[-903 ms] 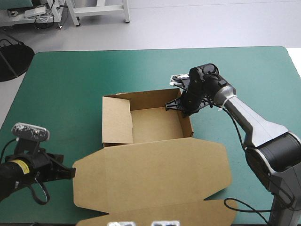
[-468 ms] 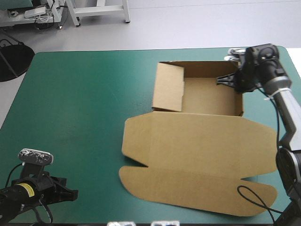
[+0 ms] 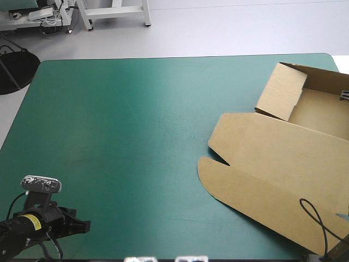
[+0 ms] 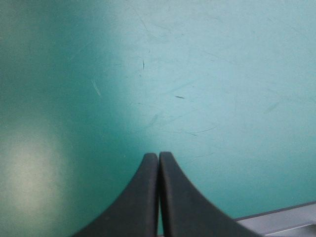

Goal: Fold the box

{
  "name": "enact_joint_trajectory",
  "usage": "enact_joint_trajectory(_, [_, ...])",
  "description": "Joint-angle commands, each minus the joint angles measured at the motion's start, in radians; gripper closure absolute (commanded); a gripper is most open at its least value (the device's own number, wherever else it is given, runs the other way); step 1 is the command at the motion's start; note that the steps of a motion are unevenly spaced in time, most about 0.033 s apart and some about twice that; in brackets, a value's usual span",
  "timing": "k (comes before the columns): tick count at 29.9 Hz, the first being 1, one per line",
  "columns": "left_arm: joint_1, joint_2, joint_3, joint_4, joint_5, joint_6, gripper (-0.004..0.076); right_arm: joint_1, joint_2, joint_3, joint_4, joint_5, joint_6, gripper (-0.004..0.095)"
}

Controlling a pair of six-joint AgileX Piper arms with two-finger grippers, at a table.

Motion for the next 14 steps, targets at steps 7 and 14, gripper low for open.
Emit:
enact_joint_trajectory(7, [-0.004,0.006,-0.024,0.061,0.035,-0.014,0.0732,-0.062,0.036,-0.034,-0.023,0.006,-0.042,0.0663])
enact_joint_trajectory(14, [-0.004,0.006,-0.024,0.061,0.035,-0.014,0.0732,-0.062,0.045,-0.043,-0.038,0.006,-0.068,0.0442])
